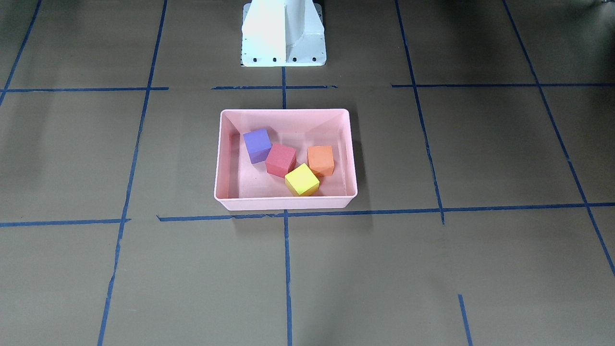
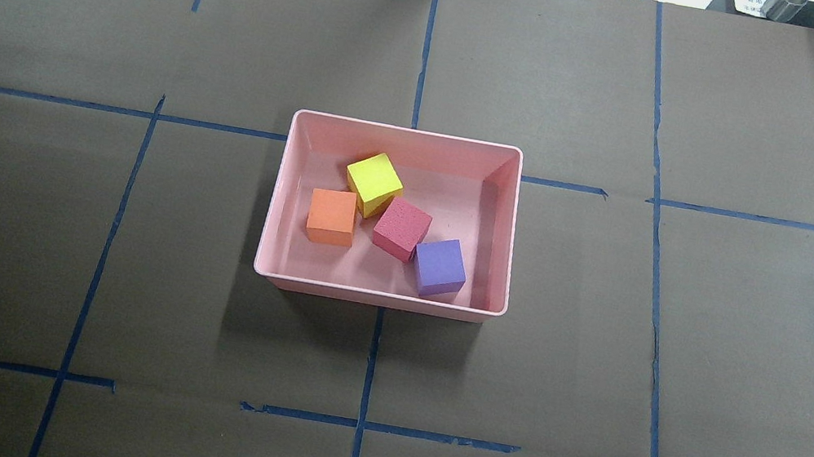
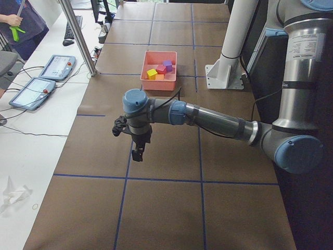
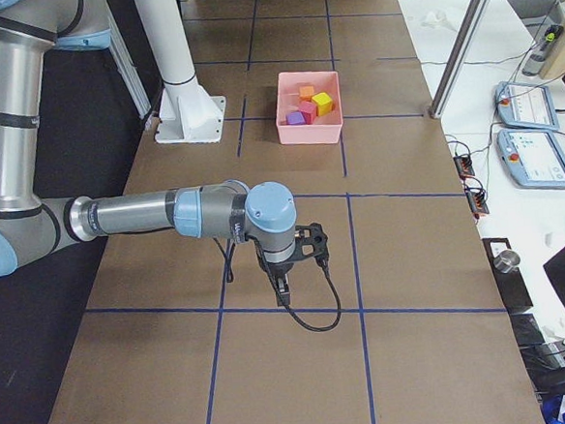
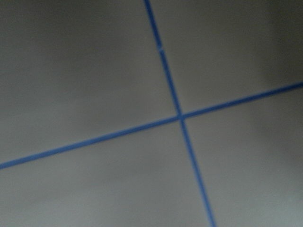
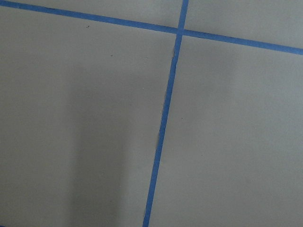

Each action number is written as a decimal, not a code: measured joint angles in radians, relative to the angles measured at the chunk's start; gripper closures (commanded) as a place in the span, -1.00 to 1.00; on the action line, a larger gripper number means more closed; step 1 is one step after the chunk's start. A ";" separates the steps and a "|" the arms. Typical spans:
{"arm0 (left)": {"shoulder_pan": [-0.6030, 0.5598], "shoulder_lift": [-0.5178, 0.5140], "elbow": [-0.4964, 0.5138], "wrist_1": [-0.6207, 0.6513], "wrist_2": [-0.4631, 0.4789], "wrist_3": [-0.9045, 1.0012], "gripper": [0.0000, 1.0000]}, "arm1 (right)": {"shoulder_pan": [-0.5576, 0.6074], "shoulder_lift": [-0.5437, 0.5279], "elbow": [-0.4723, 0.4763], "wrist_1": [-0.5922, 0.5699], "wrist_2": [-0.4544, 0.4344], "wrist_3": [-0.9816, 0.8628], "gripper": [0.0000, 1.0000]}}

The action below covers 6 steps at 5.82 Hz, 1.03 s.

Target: Place blocks into pink bin with both arms

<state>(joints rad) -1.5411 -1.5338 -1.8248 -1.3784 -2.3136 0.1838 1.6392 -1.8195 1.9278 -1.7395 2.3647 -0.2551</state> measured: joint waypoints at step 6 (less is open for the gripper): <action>-0.009 0.064 0.050 0.010 -0.005 0.006 -1.00 | -0.001 -0.003 -0.009 0.002 0.011 0.000 -1.00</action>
<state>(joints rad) -1.5500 -1.4699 -1.7751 -1.3683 -2.3184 0.1901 1.6383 -1.8221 1.9185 -1.7380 2.3761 -0.2554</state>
